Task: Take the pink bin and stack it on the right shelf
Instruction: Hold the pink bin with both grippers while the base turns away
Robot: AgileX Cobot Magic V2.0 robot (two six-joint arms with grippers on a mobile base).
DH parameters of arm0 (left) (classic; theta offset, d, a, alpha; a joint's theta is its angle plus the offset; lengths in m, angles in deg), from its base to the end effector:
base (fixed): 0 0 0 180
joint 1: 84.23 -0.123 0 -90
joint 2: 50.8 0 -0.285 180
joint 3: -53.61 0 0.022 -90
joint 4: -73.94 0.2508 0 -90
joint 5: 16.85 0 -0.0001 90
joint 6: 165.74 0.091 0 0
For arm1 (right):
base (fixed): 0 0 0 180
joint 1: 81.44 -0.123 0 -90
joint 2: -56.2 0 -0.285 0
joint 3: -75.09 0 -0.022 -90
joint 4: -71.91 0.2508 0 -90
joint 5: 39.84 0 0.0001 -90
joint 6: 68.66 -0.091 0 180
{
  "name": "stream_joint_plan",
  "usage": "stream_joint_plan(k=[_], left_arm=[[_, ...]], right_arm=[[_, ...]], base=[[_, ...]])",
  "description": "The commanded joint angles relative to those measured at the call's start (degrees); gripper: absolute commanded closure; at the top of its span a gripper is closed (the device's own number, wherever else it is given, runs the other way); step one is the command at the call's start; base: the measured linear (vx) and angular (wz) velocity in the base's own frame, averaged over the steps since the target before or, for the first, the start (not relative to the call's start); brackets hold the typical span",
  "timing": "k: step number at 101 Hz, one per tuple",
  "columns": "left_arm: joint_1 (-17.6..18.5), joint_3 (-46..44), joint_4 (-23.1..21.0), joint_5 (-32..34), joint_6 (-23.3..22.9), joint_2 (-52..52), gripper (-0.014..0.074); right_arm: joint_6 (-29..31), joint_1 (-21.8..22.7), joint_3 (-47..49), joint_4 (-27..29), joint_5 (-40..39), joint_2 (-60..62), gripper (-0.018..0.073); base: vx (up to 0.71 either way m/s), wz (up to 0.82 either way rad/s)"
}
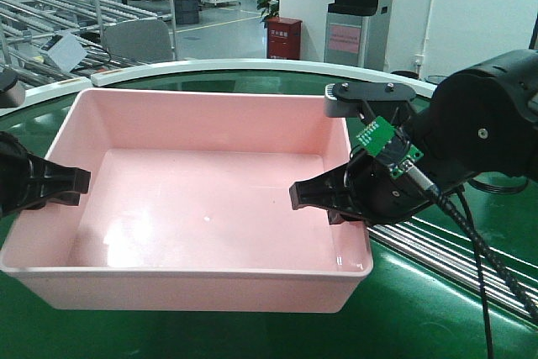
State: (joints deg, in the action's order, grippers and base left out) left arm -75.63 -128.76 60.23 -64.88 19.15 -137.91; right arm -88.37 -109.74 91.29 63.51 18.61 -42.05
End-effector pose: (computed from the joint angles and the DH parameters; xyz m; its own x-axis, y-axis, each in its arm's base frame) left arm 0.2941 -0.0607 0.3926 -0.6801 0.0269 -0.7326 0.2256 0.9585 -0.1742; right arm 0.3082 0.1531 0.3921 -0.7583 -0.1111 -0.6424 -0.2076 0.9752 0.0764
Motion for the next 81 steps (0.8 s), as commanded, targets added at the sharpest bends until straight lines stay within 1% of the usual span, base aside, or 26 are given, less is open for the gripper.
stream_joint_plan(k=[1,53,81], left_arm=[[0.06,-1.88,-1.62,5.59,0.54,2.16,0.0601],[0.06,-1.88,-1.62,5.59,0.54,2.16,0.0601],[0.06,-1.88,-1.62,5.54,0.54,2.16,0.0601]], right_arm=[[1.07,0.39,1.84,-1.8,-4.33,2.84,0.0568],[1.07,0.39,1.84,-1.8,-4.33,2.84,0.0568],[1.07,0.39,1.84,-1.8,-4.33,2.84,0.0568]], base=[[0.0,0.0],[-0.02,-0.01],[-0.1,-0.26]])
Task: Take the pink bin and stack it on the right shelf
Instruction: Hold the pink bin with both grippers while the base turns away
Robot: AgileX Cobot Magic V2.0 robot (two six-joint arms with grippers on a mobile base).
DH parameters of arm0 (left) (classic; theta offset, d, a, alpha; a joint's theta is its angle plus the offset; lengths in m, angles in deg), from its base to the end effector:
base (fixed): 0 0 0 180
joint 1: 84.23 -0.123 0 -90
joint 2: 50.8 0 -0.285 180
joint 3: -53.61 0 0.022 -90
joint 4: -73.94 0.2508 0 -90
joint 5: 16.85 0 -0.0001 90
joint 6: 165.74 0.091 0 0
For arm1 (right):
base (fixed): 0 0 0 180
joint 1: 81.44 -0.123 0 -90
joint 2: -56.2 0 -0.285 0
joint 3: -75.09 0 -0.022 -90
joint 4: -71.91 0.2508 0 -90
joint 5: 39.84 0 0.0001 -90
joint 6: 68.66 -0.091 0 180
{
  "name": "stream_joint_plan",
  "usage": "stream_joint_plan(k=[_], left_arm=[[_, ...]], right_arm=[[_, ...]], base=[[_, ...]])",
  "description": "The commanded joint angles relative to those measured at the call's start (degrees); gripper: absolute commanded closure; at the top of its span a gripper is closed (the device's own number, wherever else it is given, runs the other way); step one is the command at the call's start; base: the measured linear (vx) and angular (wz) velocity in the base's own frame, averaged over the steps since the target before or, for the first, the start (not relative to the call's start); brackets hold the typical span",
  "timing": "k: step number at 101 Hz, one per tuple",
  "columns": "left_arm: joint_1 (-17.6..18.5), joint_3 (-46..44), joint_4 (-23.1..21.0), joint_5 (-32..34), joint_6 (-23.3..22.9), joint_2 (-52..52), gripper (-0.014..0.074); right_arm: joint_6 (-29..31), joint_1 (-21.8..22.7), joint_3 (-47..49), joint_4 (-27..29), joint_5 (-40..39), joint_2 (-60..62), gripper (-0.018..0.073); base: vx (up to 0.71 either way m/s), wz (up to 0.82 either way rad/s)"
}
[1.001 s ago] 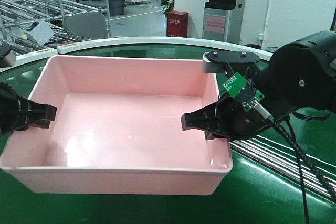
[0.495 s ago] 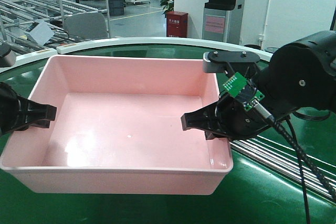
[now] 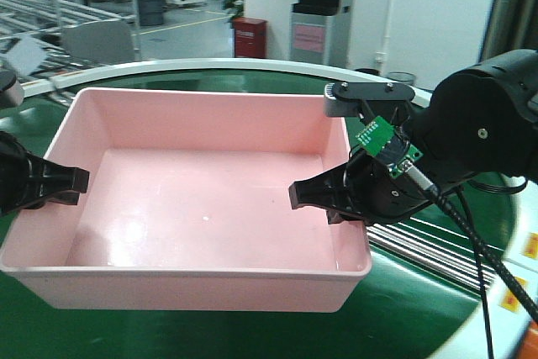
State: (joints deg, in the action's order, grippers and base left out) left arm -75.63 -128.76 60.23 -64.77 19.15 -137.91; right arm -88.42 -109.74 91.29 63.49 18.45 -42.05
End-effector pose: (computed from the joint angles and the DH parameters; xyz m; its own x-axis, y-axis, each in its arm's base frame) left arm 0.2943 -0.0607 0.3927 -0.6788 0.0264 -0.7339 0.2254 0.9586 -0.1741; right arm 0.3084 0.1532 0.3922 -0.7568 -0.1099 -0.6444 -0.2075 0.9752 0.0774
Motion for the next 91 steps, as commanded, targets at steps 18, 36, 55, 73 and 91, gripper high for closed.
stream_joint_plan(k=[18,36,55,73,91], left_arm=[[0.06,-1.88,-1.62,5.44,0.54,2.16,0.0601],[0.06,-1.88,-1.62,5.44,0.54,2.16,0.0601],[0.06,-1.88,-1.62,5.44,0.54,2.16,0.0601],[0.06,-1.88,-1.62,5.44,0.54,2.16,0.0601],[0.06,-1.88,-1.62,5.44,0.54,2.16,0.0601]], right_arm=[[1.11,0.39,1.84,-1.77,-4.17,2.84,0.0568],[1.11,0.39,1.84,-1.77,-4.17,2.84,0.0568],[1.11,0.39,1.84,-1.77,-4.17,2.84,0.0568],[1.11,0.39,1.84,-1.77,-4.17,2.84,0.0568],[1.11,0.39,1.84,-1.77,-4.17,2.84,0.0568]], base=[[-0.13,-0.49],[-0.13,-0.51],[-0.13,-0.49],[-0.11,-0.44],[-0.09,-0.44]])
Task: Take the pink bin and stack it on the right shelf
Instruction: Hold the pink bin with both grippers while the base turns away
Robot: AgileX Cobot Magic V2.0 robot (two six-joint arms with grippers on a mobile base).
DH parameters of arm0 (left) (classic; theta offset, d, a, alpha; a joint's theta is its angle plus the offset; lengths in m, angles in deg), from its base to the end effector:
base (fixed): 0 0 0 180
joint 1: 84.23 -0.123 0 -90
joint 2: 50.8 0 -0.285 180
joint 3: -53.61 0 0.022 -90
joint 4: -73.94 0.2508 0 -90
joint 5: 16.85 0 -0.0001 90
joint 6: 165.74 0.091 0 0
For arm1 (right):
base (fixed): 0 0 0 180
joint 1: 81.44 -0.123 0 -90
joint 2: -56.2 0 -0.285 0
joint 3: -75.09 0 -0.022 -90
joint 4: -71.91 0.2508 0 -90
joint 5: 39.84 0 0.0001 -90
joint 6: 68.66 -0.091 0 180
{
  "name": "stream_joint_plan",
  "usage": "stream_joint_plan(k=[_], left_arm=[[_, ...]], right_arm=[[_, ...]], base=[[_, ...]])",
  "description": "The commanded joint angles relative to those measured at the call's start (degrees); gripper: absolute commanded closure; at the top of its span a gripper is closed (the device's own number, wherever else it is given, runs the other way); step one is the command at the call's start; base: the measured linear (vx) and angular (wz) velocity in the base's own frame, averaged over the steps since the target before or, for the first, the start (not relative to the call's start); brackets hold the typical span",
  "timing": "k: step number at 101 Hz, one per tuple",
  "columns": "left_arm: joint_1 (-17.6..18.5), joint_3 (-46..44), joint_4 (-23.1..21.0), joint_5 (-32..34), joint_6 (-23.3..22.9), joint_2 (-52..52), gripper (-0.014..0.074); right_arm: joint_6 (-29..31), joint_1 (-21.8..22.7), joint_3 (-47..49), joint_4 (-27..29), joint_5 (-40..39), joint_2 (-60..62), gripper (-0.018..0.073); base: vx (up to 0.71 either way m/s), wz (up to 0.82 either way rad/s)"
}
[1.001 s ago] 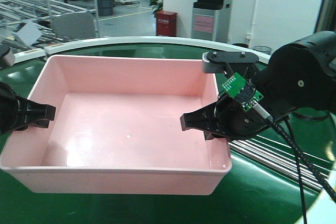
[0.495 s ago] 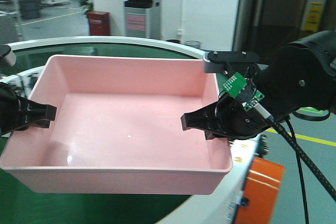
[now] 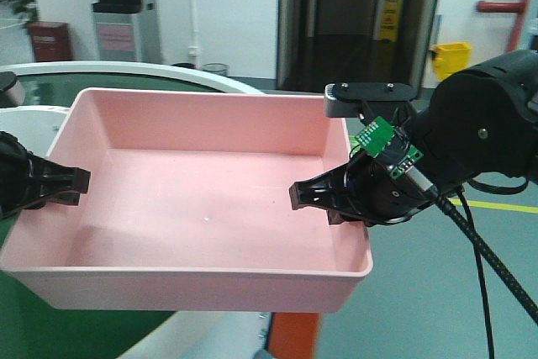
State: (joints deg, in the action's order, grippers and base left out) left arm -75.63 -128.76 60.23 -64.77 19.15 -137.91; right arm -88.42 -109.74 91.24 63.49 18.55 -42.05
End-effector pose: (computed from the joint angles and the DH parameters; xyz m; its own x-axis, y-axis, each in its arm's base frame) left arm 0.2943 -0.0607 0.3927 -0.6788 0.0264 -0.7339 0.2254 0.9586 -0.1741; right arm 0.3083 0.1531 0.3919 -0.7583 -0.1105 -0.6425 -0.2071 0.9753 0.0767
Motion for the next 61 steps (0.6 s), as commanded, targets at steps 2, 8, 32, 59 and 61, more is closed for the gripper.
stream_joint_plan(k=[2,8,32,59,61], left_arm=[[0.06,-1.88,-1.62,5.44,0.54,2.16,0.0601],[0.06,-1.88,-1.62,5.44,0.54,2.16,0.0601],[0.06,-1.88,-1.62,5.44,0.54,2.16,0.0601],[0.06,-1.88,-1.62,4.95,0.54,2.16,0.0601],[0.06,-1.88,-1.62,4.95,0.54,2.16,0.0601]], right_arm=[[1.11,0.39,1.89,-1.77,-4.27,2.84,0.0568],[1.11,0.39,1.89,-1.77,-4.27,2.84,0.0568],[1.11,0.39,1.89,-1.77,-4.27,2.84,0.0568],[1.11,0.39,1.89,-1.77,-4.23,2.84,0.0568],[1.11,0.39,1.89,-1.77,-4.23,2.84,0.0568]], base=[[-0.08,-0.46],[-0.08,-0.48],[-0.05,-0.52],[0.02,-0.64],[0.08,-0.72]])
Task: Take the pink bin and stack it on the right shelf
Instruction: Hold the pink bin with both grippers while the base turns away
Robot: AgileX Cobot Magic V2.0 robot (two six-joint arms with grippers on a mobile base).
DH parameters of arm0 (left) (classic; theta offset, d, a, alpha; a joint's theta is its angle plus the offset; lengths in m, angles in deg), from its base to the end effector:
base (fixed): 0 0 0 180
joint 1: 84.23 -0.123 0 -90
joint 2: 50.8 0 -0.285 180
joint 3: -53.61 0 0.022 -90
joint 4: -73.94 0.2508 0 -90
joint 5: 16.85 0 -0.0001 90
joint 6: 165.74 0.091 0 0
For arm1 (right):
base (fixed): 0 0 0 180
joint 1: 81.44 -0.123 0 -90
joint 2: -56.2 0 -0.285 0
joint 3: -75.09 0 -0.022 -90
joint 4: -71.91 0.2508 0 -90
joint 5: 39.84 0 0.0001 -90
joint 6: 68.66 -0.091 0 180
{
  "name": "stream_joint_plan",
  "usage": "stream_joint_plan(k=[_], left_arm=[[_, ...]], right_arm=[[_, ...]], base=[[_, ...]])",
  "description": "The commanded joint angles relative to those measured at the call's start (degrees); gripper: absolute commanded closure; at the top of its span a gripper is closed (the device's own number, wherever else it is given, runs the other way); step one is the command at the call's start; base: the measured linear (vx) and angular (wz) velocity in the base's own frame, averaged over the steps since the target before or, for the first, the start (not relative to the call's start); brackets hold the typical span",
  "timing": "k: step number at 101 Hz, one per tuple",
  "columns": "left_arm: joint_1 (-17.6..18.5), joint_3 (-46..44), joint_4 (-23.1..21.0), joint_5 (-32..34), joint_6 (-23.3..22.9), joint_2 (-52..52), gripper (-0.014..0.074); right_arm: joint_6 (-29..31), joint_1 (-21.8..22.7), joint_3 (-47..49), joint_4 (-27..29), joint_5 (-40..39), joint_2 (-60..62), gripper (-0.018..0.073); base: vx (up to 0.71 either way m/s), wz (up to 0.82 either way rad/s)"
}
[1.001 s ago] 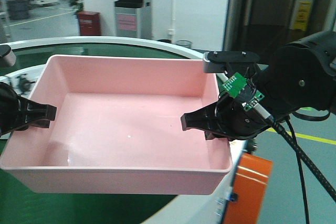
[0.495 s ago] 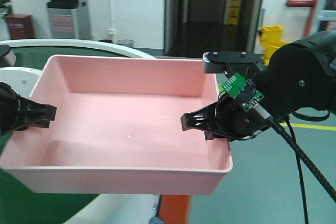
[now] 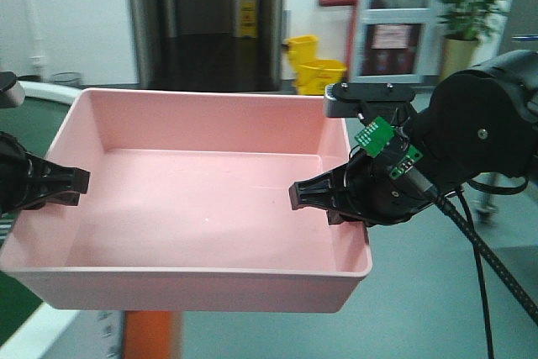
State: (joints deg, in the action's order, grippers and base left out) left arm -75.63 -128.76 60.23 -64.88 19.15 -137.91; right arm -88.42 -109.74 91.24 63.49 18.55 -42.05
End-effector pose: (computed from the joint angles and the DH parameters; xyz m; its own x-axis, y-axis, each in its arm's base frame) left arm 0.2941 -0.0607 0.3926 -0.6801 0.0269 -0.7326 0.2256 0.9585 -0.1742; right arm 0.3083 0.1531 0.3919 -0.7583 -0.1105 -0.6425 -0.2071 0.9753 0.0767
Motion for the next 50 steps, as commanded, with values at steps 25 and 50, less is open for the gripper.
stream_joint_plan(k=[25,50], left_arm=[[0.06,-1.88,-1.57,5.06,0.54,2.16,0.0601],[0.06,-1.88,-1.57,5.13,0.54,2.16,0.0601]], right_arm=[[1.11,0.39,1.89,-1.77,-4.15,2.84,0.0568],[1.11,0.39,1.89,-1.77,-4.11,2.84,0.0568]], base=[[0.13,-0.75],[0.2,-0.66]])
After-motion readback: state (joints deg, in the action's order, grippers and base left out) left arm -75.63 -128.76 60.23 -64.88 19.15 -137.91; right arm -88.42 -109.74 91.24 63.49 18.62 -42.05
